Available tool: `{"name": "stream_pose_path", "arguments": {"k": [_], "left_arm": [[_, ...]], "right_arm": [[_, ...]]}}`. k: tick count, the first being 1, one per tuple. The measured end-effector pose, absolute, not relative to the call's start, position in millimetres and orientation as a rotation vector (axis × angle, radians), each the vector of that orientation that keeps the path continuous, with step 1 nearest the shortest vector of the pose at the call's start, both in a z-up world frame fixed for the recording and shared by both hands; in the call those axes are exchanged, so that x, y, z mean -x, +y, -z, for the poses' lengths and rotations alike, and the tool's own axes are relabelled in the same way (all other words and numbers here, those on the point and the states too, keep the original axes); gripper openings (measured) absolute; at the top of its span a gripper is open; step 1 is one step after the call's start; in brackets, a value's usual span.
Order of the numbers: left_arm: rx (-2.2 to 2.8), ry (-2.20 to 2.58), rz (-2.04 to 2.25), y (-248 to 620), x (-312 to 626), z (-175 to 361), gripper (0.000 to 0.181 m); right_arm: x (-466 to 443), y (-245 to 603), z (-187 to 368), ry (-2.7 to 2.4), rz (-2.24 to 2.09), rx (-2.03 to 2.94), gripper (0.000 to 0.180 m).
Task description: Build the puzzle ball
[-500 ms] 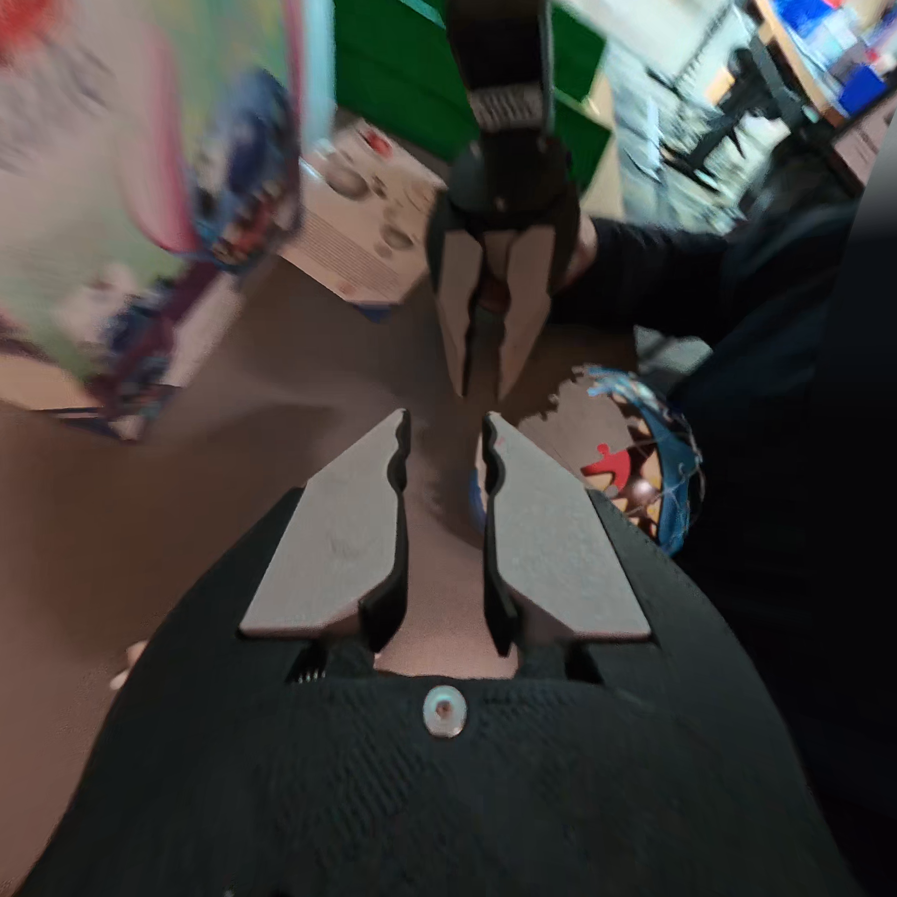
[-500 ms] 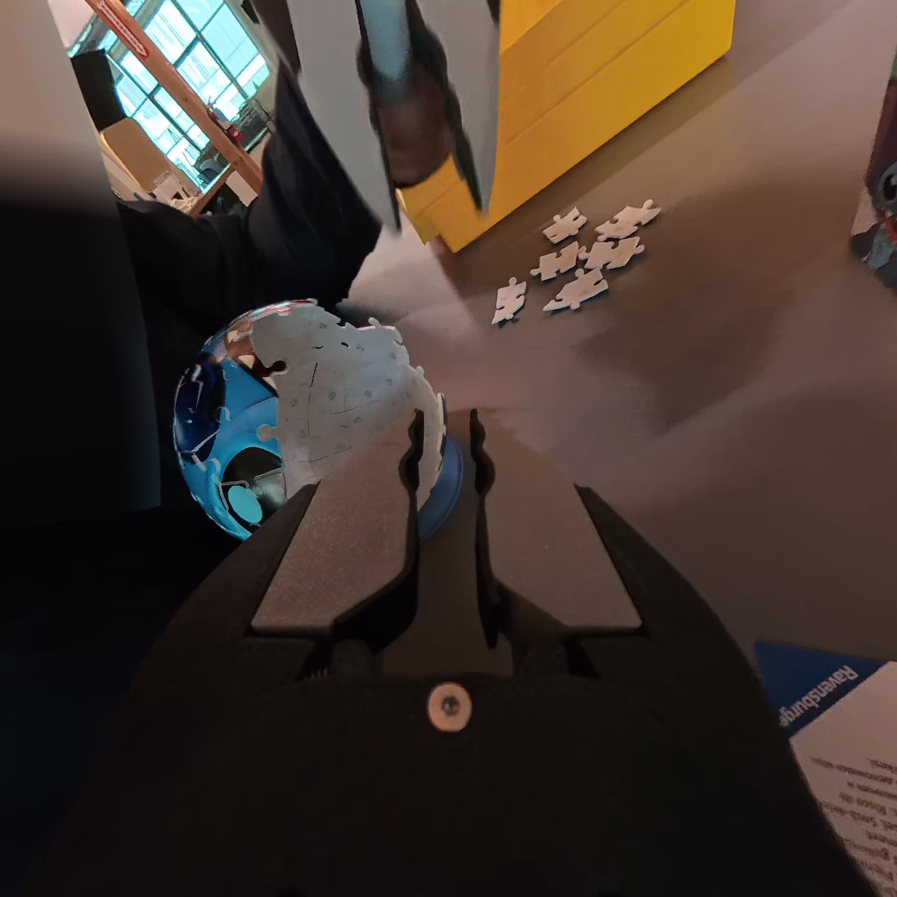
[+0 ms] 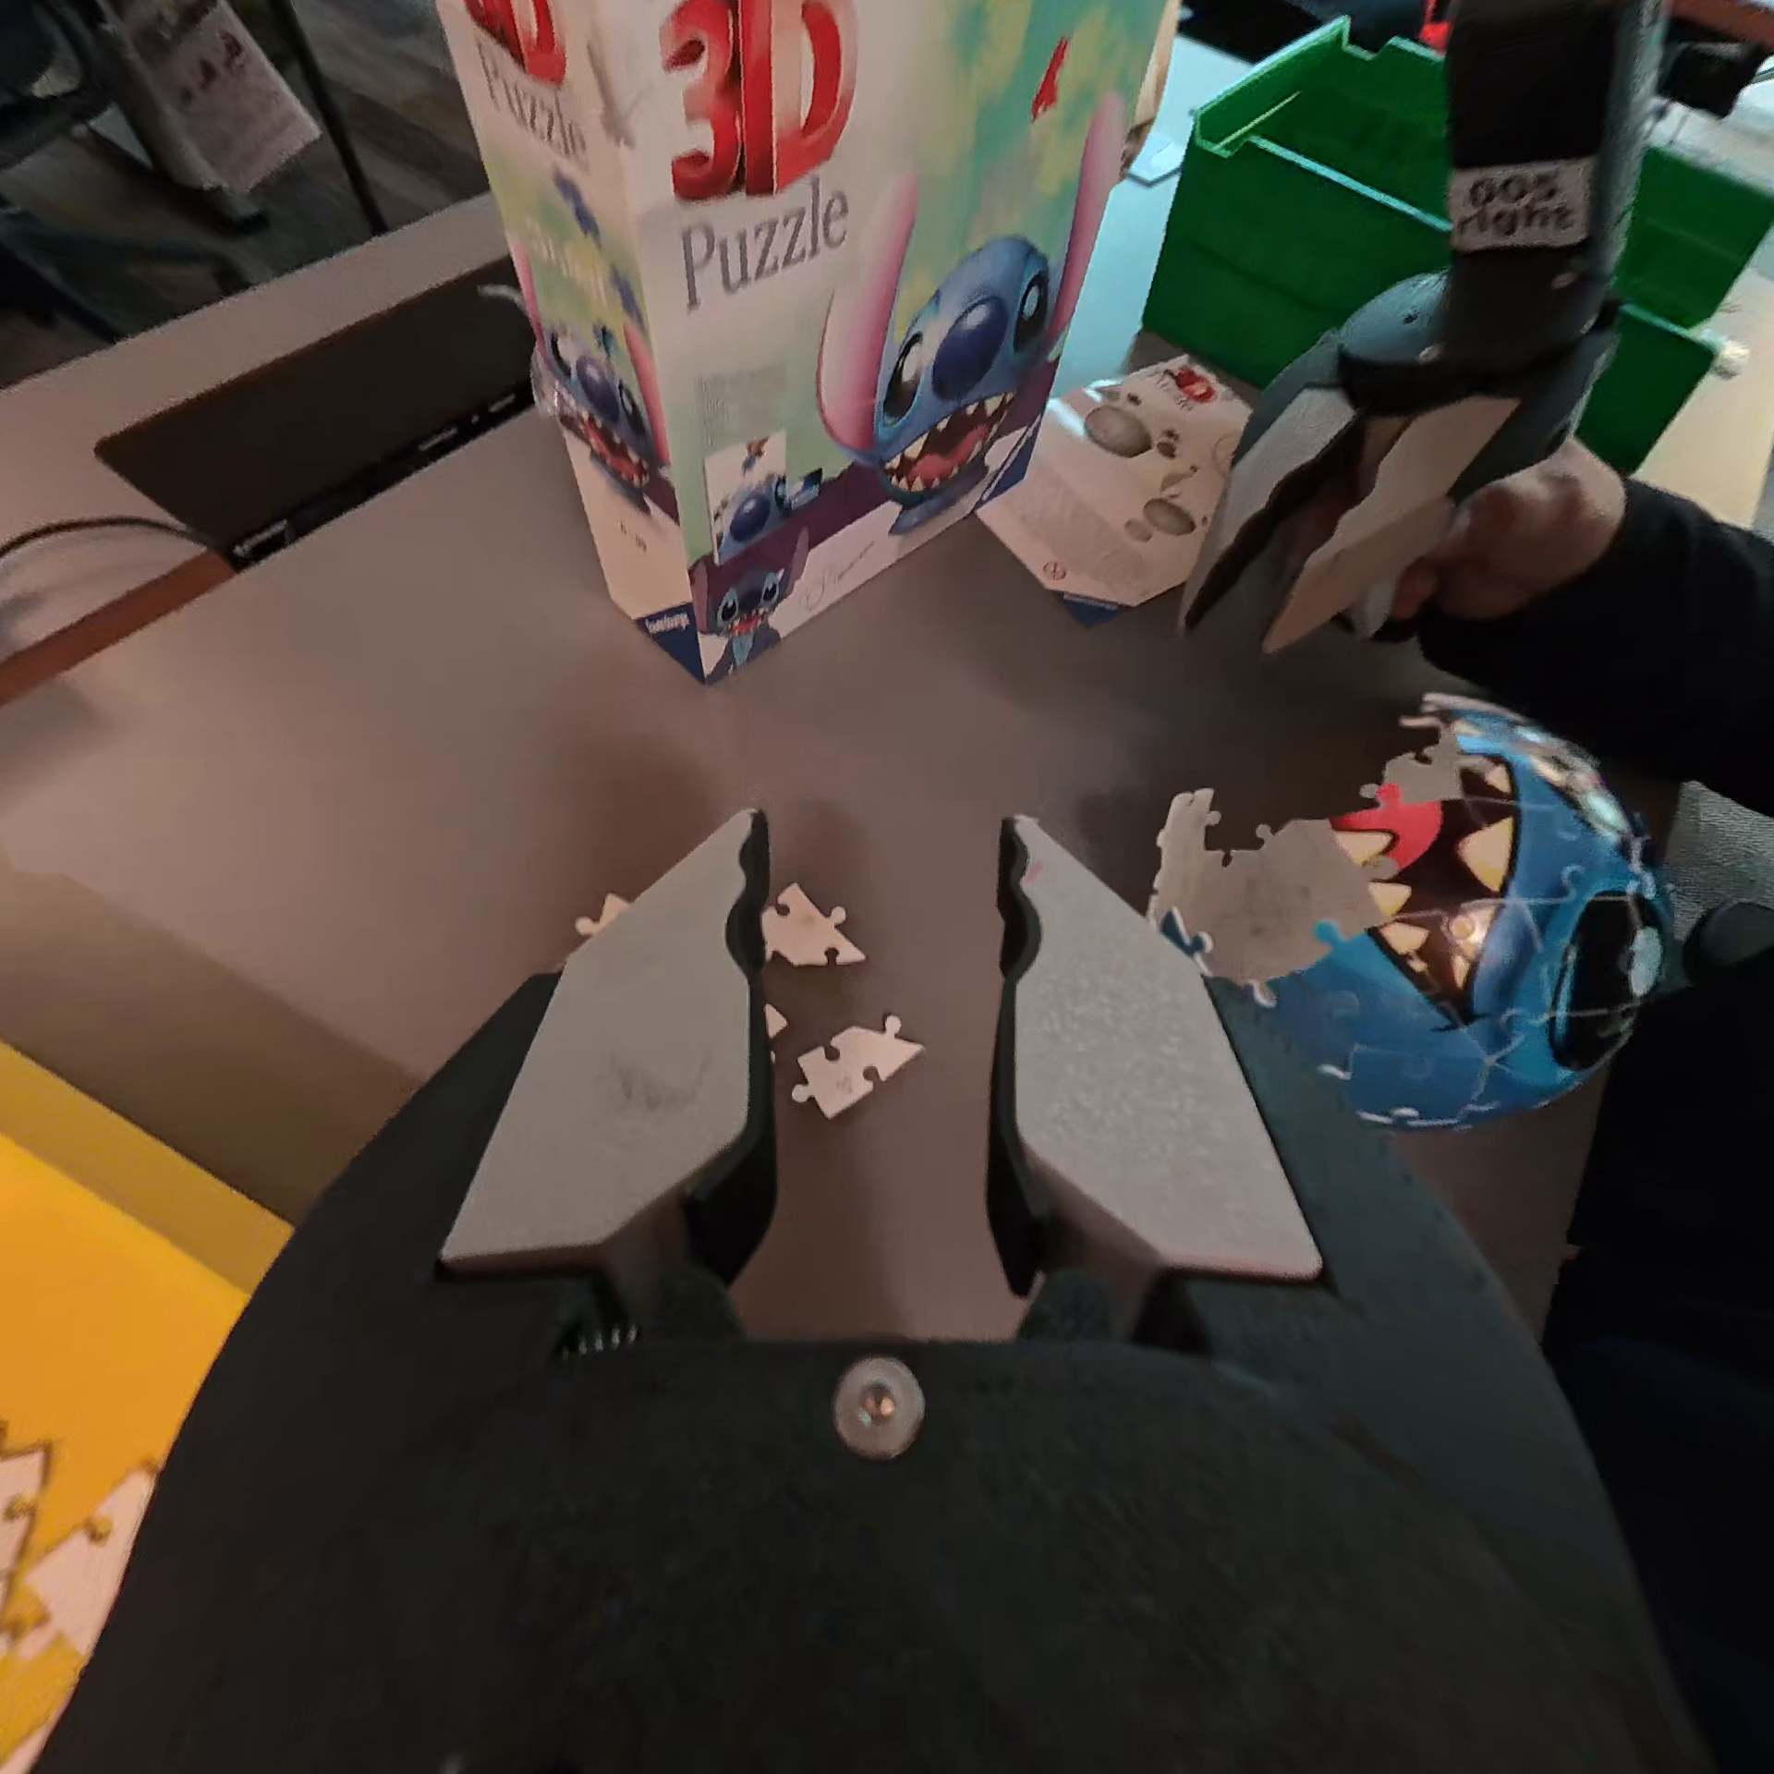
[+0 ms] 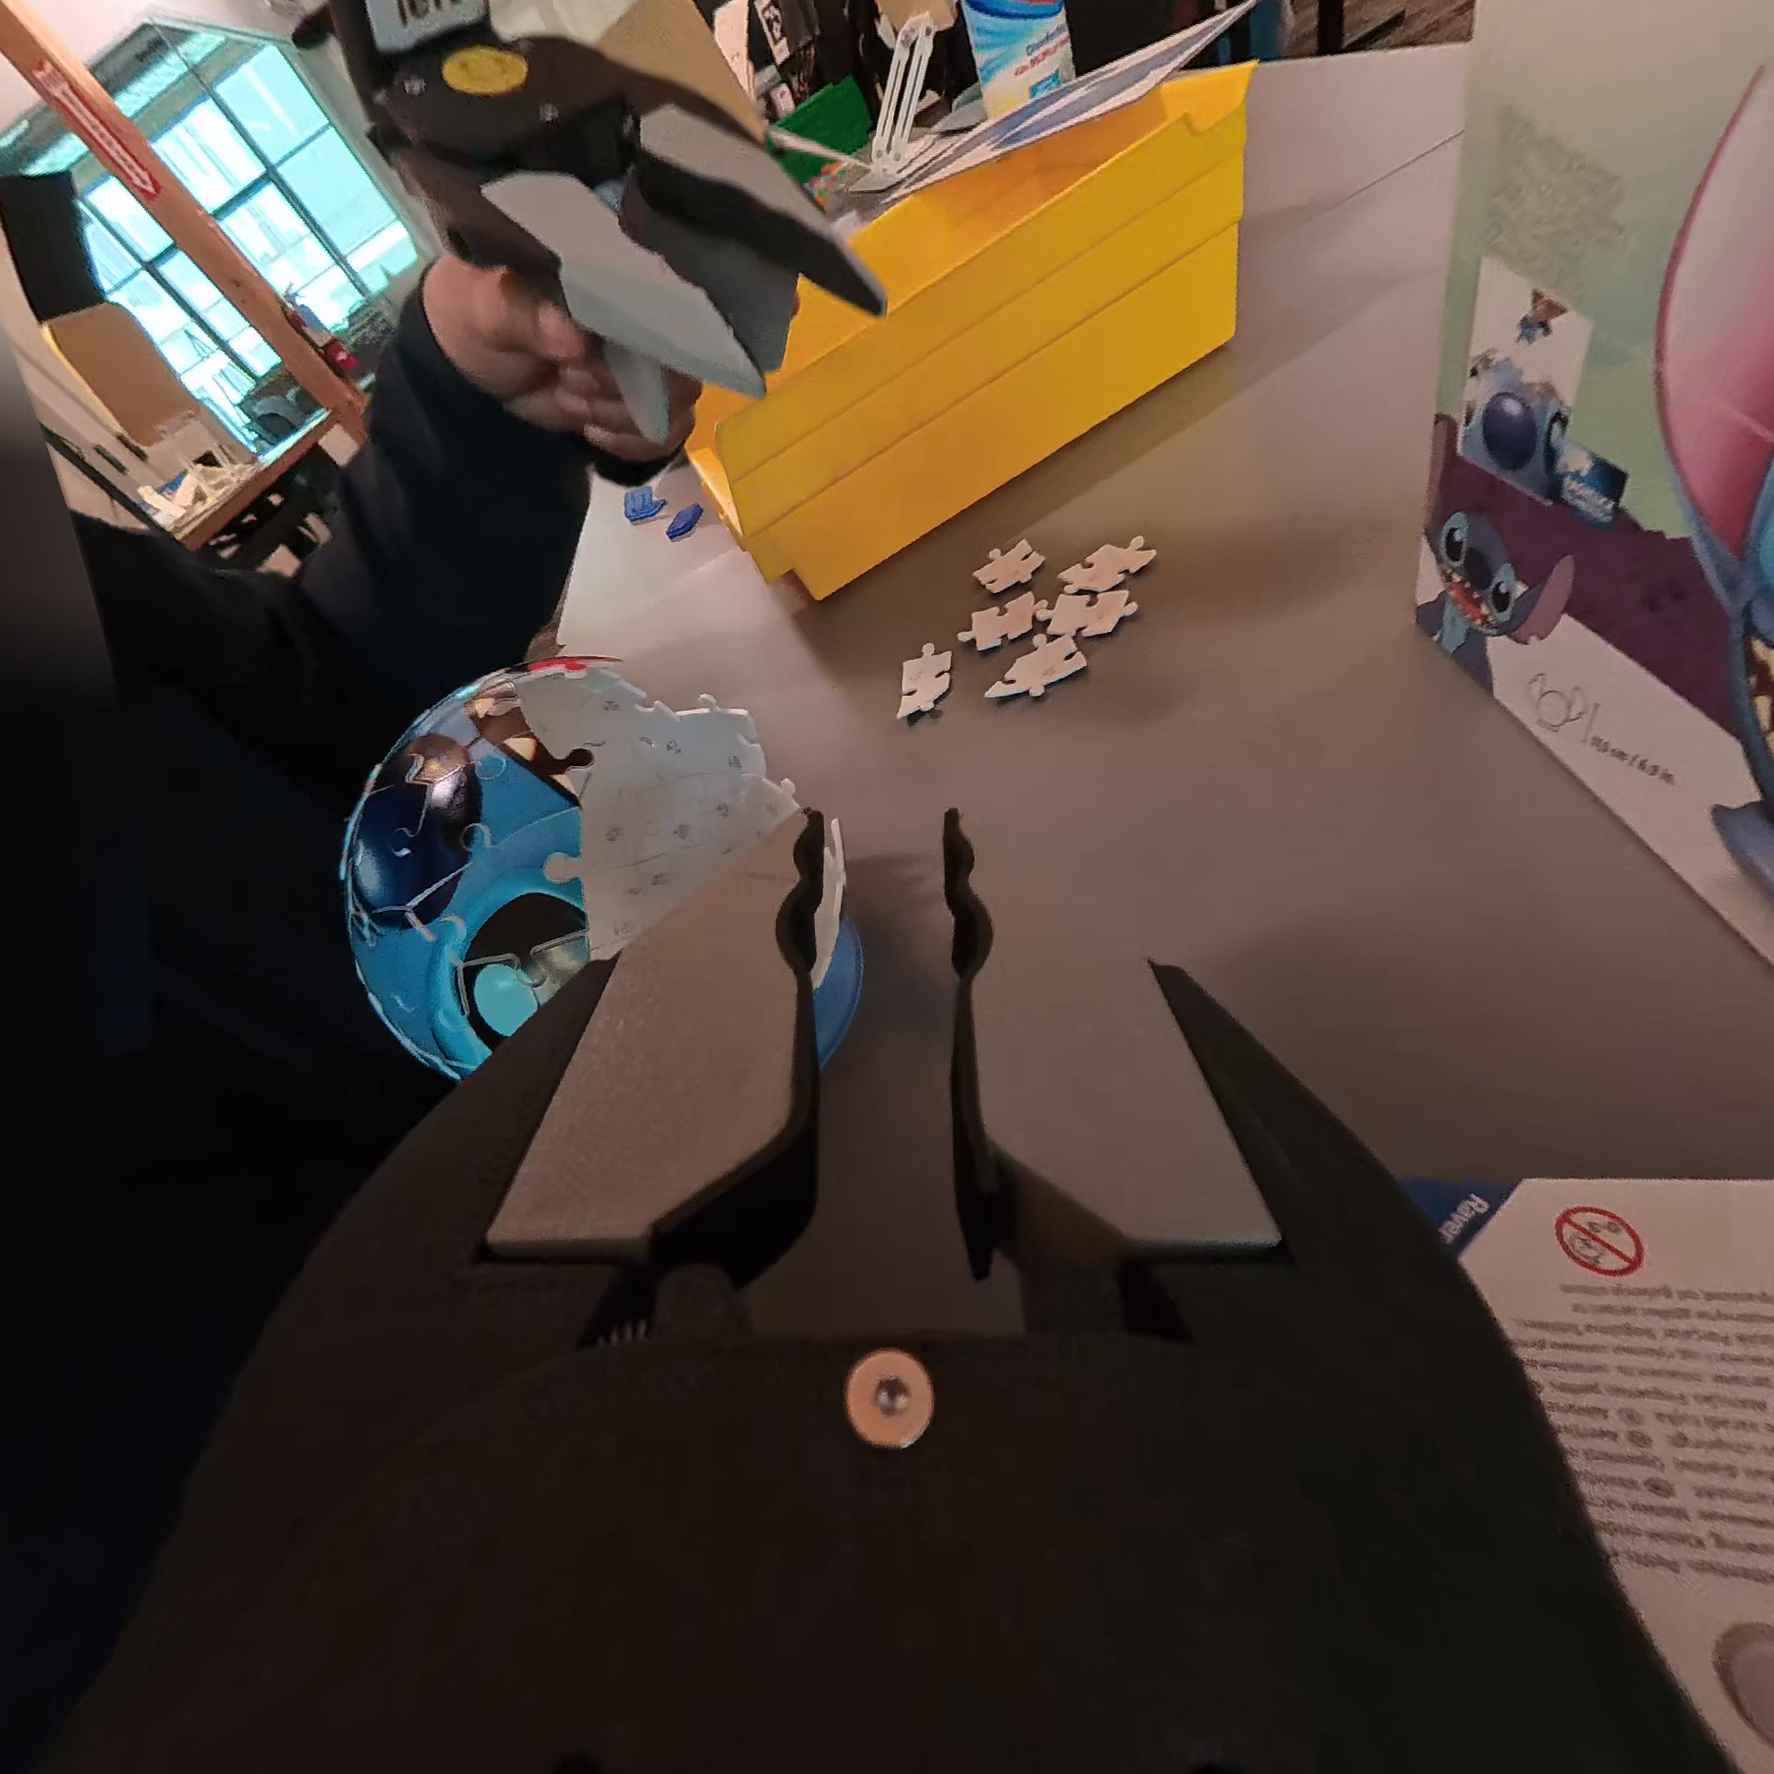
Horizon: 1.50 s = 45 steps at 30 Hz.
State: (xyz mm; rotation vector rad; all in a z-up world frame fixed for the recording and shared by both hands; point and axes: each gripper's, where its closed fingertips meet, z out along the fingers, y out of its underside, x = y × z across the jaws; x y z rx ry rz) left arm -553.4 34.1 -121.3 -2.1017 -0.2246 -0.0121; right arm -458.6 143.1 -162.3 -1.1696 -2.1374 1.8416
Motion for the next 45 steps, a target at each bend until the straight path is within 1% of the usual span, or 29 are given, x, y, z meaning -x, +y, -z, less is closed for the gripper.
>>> {"name": "stream_pose_path", "arguments": {"k": [4, 8, 15, 21, 22, 23, 26, 29, 31, 35, 36, 38, 40, 45], "left_arm": [[2.131, -0.286, -0.031, 14, 550, 134, 0.046], [2.098, -0.347, -0.007, -4, 543, 134, 0.048], [2.162, -0.34, -0.119, -30, 534, 159, 0.056], [2.096, -0.4, -0.227, -73, 545, 150, 0.053], [2.08, -0.413, -0.231, -80, 547, 149, 0.047], [2.051, -0.431, -0.225, -86, 548, 146, 0.045], [2.038, -0.486, -0.227, -103, 550, 148, 0.054], [1.975, -0.486, -0.272, -113, 550, 139, 0.053], [1.925, -0.533, -0.348, -126, 561, 134, 0.057], [1.803, -0.778, -0.687, -185, 608, 134, 0.061], [1.749, -0.807, -0.749, -198, 613, 134, 0.061], [1.581, -0.799, -0.882, -220, 615, 128, 0.049], [1.46, -0.753, -0.938, -233, 608, 123, 0.044], [1.46, -0.779, -0.747, -230, 601, 146, 0.052]], "right_arm": [[459, 147, 166, -2.14, -1.775, 1.166, 0.022], [460, 149, 169, -2.148, -1.732, 1.162, 0.024], [466, 159, 170, -2.084, -1.704, 1.177, 0.026], [473, 170, 168, -2.005, -1.701, 1.186, 0.032], [474, 172, 169, -1.996, -1.698, 1.19, 0.033], [475, 172, 171, -1.991, -1.698, 1.194, 0.034], [477, 174, 176, -1.992, -1.672, 1.201, 0.035], [480, 179, 180, -1.975, -1.623, 1.183, 0.035], [482, 182, 184, -1.969, -1.579, 1.165, 0.035], [486, 191, 188, -1.915, -1.513, 1.167, 0.038], [487, 193, 188, -1.903, -1.507, 1.18, 0.041], [489, 197, 186, -1.867, -1.499, 1.188, 0.044], [489, 200, 184, -1.839, -1.488, 1.191, 0.047], [491, 204, 188, -1.835, -1.399, 1.185, 0.051]]}}
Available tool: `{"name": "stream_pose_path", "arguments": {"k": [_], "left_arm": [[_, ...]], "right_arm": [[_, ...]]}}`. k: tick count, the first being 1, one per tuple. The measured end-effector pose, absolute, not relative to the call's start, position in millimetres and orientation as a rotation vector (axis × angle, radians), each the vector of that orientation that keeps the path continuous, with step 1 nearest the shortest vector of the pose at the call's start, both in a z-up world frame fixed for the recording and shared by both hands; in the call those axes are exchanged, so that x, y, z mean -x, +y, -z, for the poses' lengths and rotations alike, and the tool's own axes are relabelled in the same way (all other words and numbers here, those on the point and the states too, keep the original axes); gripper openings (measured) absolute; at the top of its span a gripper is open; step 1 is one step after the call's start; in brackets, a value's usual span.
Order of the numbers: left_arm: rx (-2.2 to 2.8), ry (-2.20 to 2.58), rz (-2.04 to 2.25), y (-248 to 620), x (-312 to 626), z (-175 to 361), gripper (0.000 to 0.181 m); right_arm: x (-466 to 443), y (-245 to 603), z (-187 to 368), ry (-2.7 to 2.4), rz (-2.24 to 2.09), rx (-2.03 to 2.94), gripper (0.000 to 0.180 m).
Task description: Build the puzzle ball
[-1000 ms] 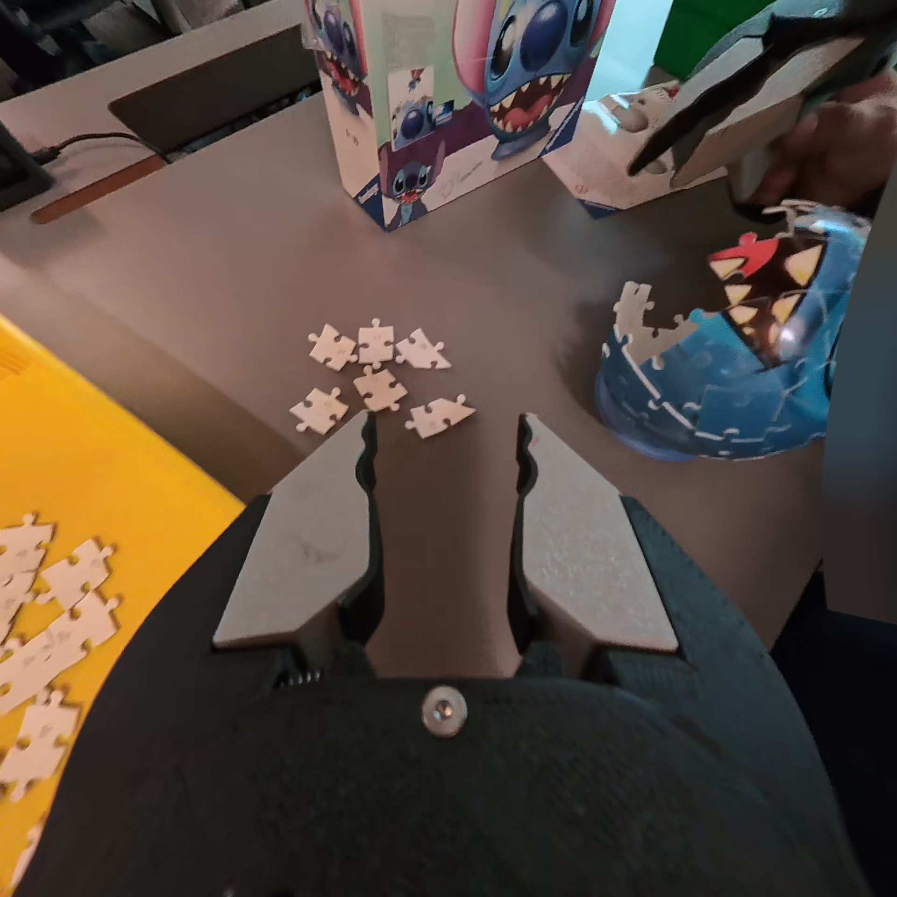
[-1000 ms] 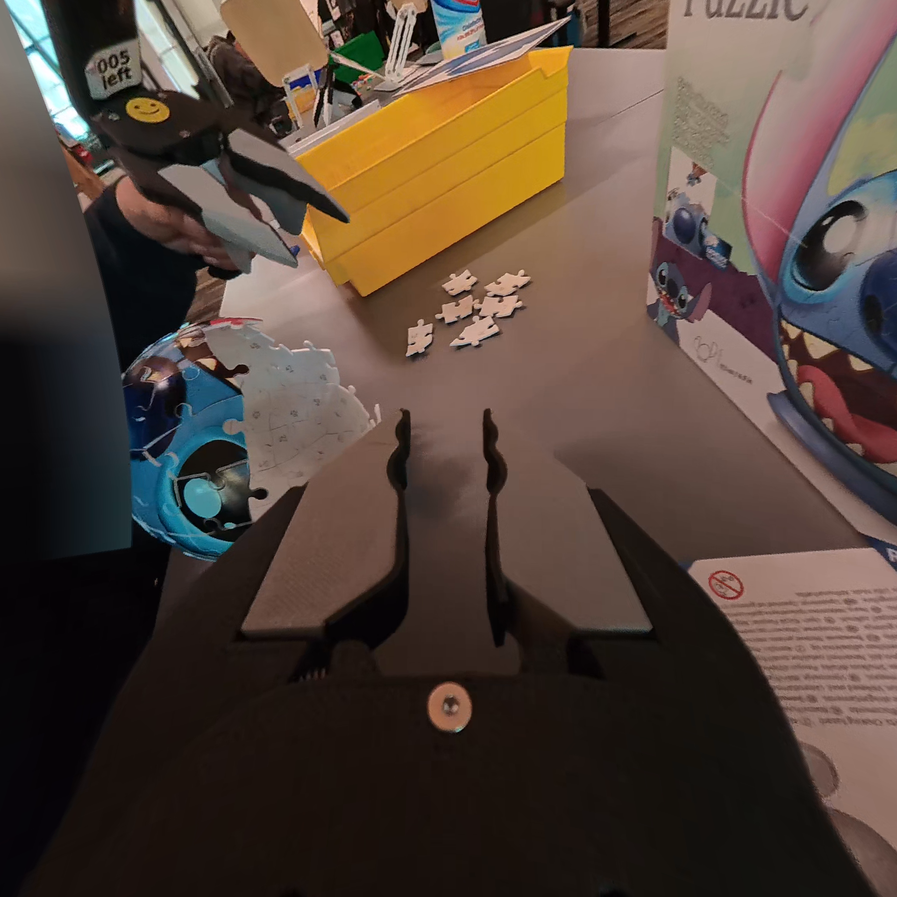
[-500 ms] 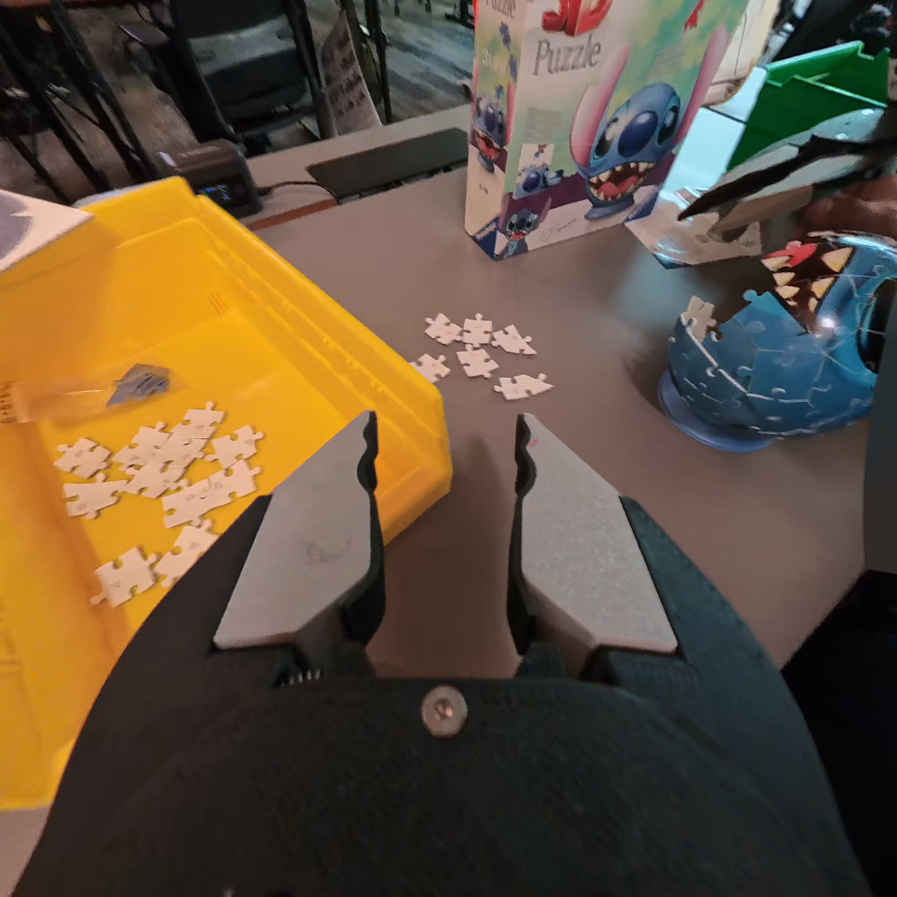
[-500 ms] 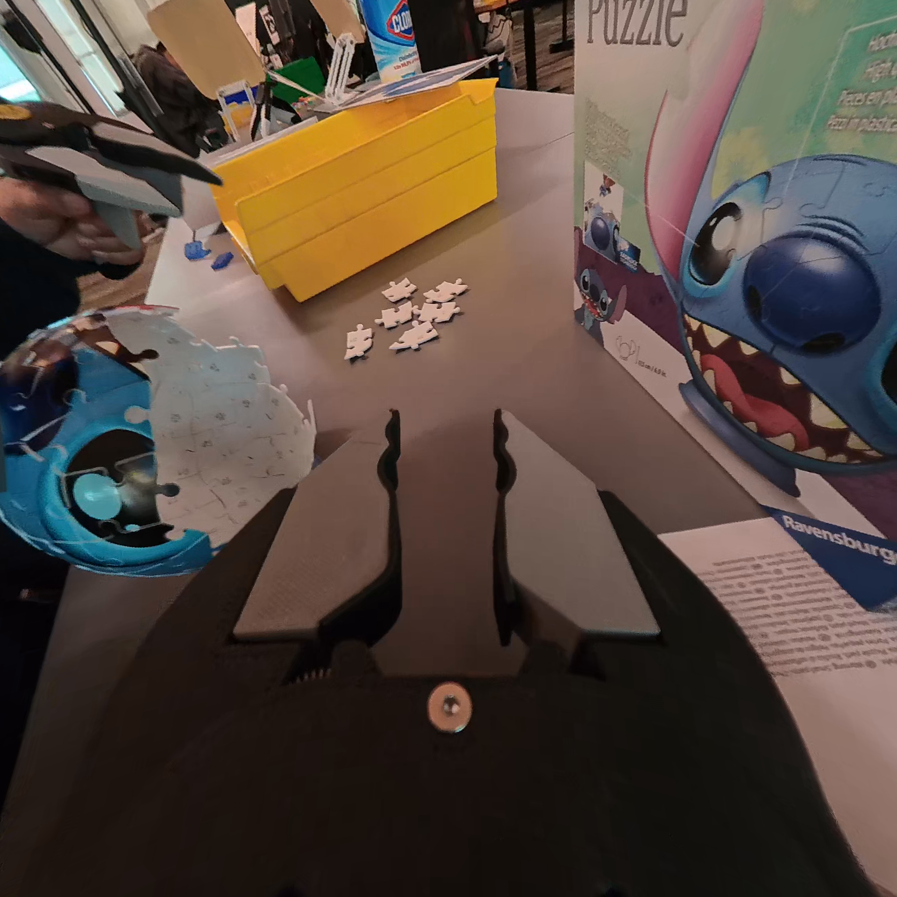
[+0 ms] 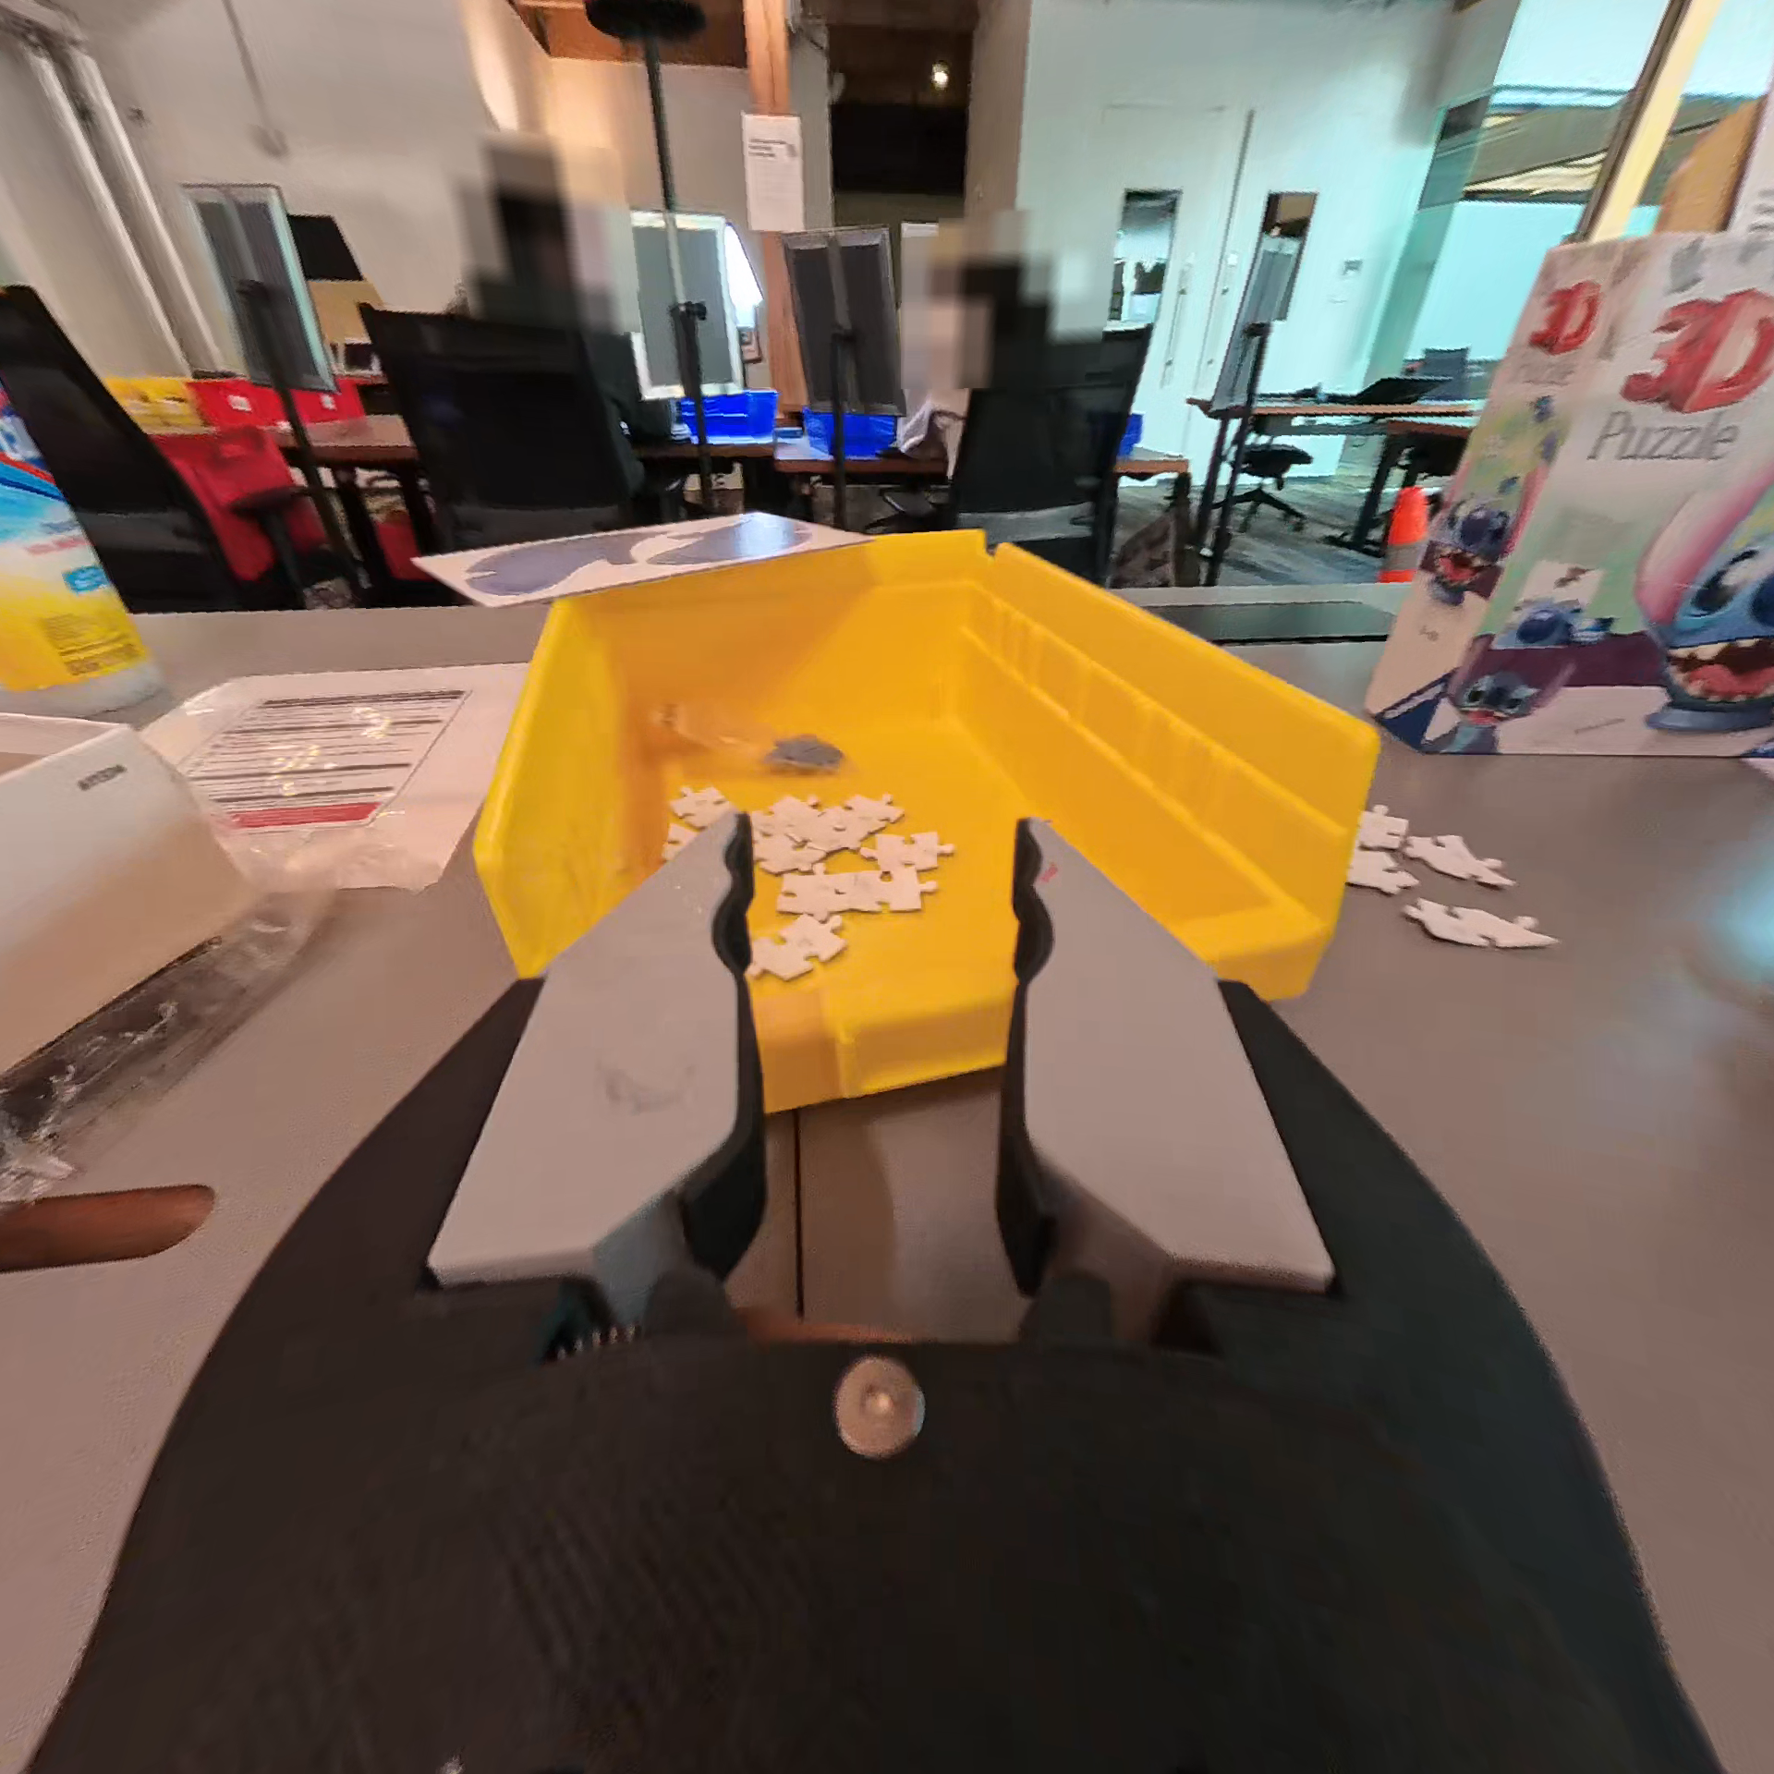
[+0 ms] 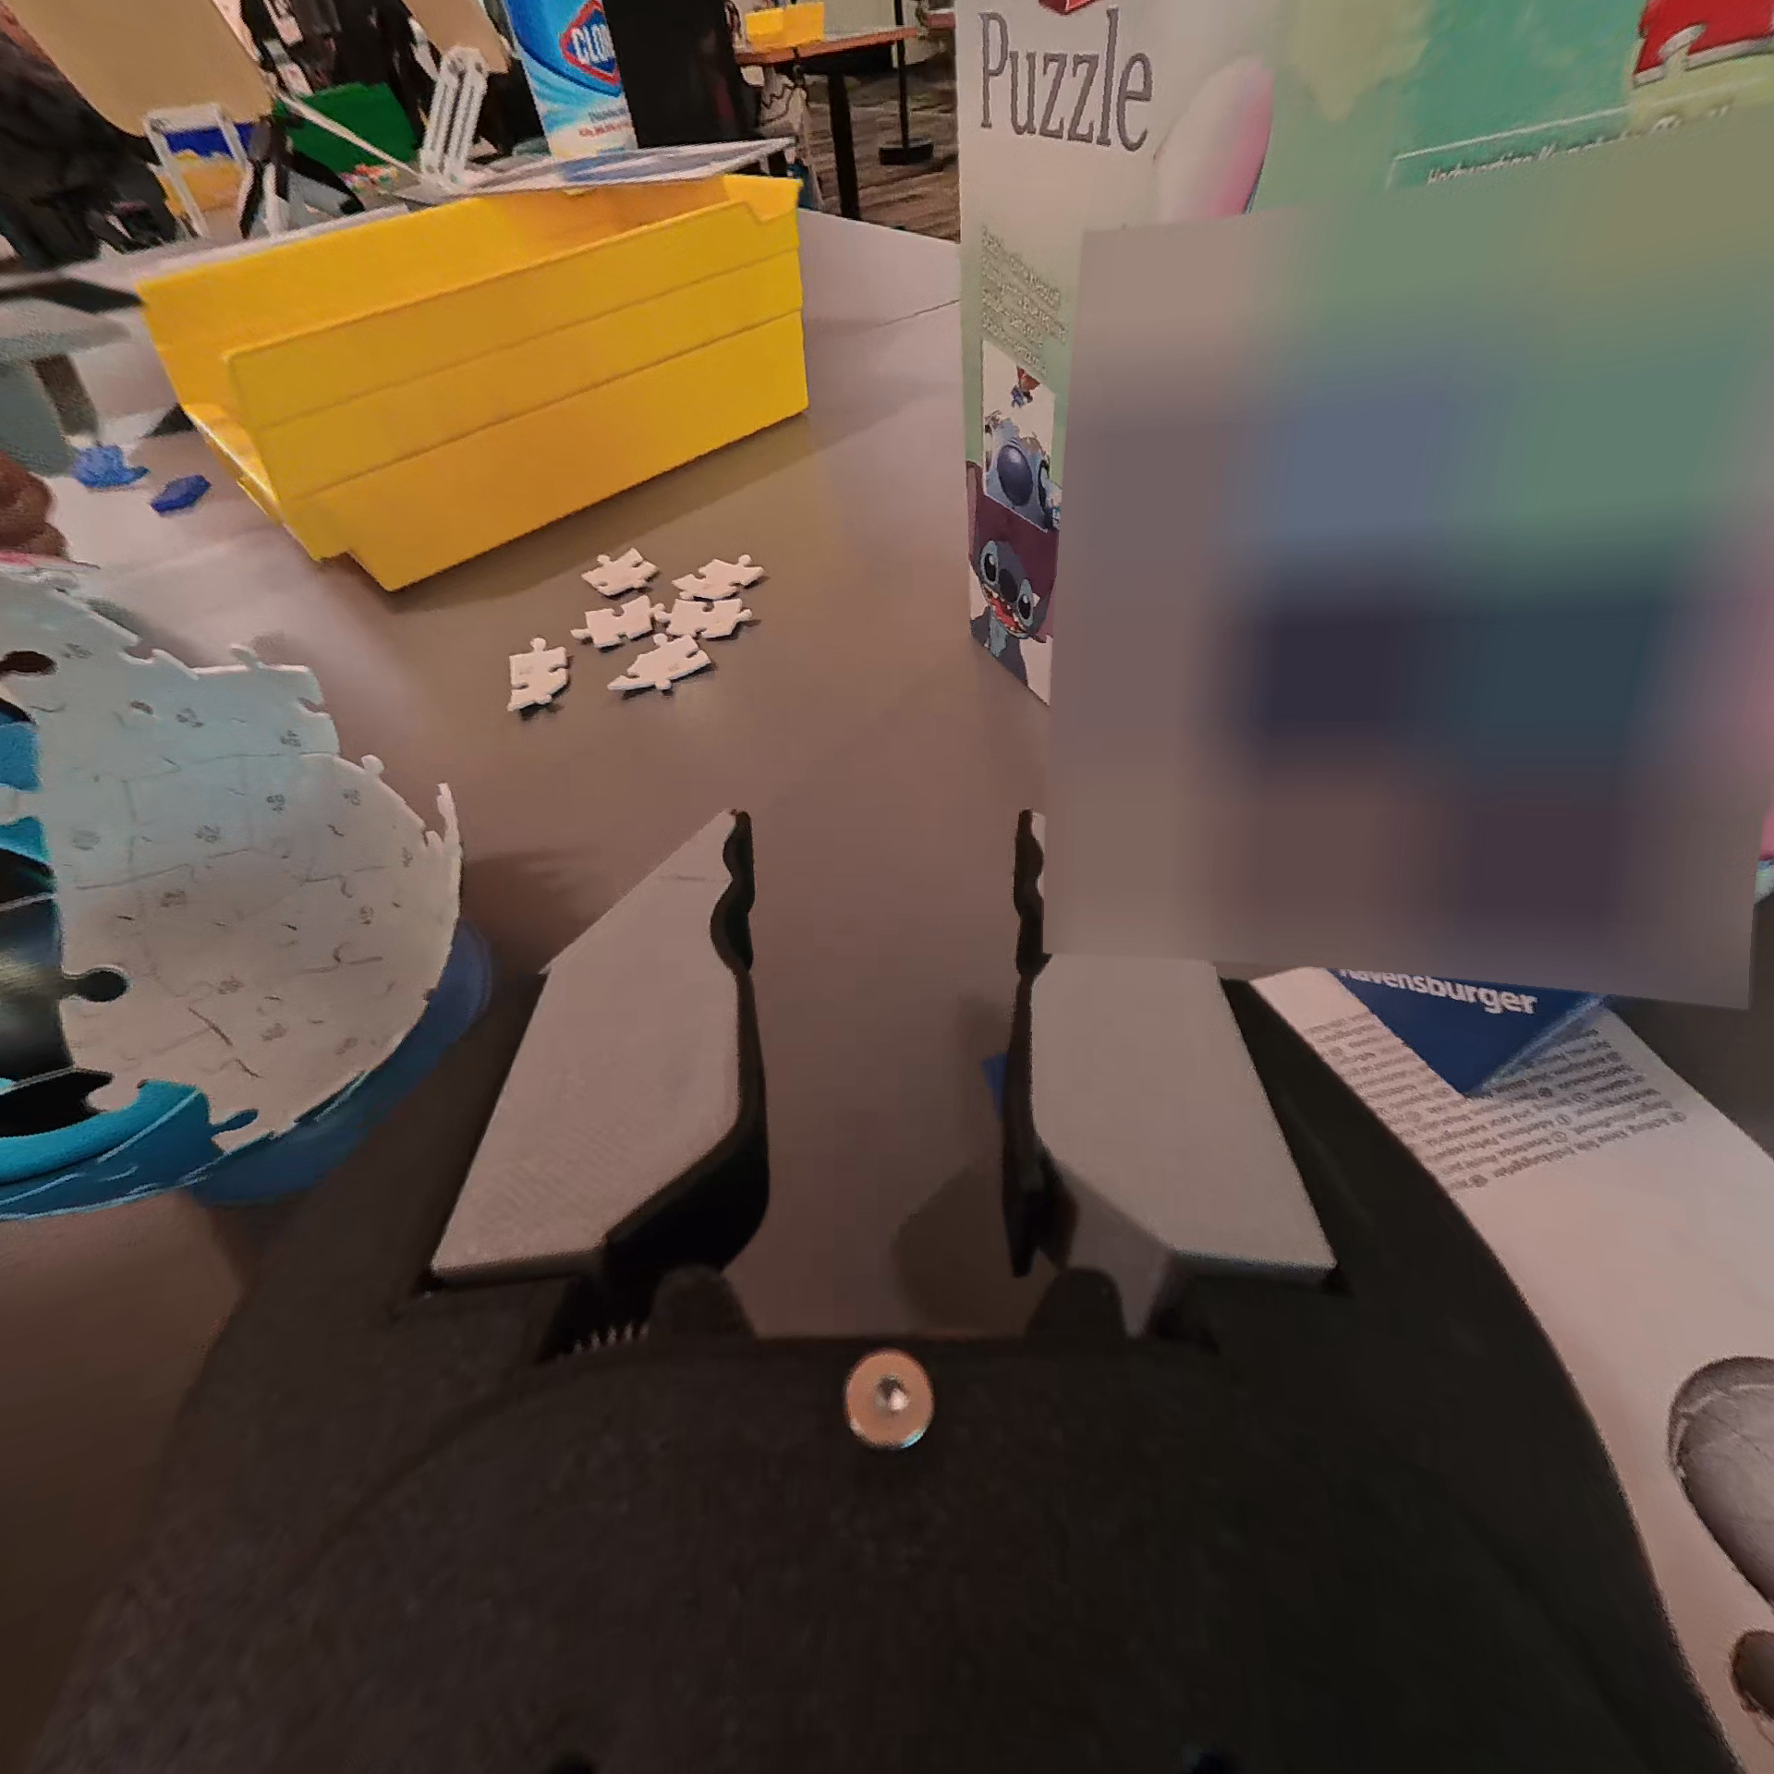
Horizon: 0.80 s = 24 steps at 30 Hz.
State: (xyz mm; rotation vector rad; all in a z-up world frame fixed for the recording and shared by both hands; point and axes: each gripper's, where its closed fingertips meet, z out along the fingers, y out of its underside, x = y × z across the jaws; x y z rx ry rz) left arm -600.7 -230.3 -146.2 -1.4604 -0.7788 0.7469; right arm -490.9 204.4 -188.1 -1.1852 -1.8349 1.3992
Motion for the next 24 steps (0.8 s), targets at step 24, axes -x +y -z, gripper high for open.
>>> {"name": "stream_pose_path", "arguments": {"k": [24], "left_arm": [[1.359, -0.581, -0.583, -223, 576, 129, 0.071]], "right_arm": [[497, 218, 210, -1.88, -1.085, 1.205, 0.054]]}}
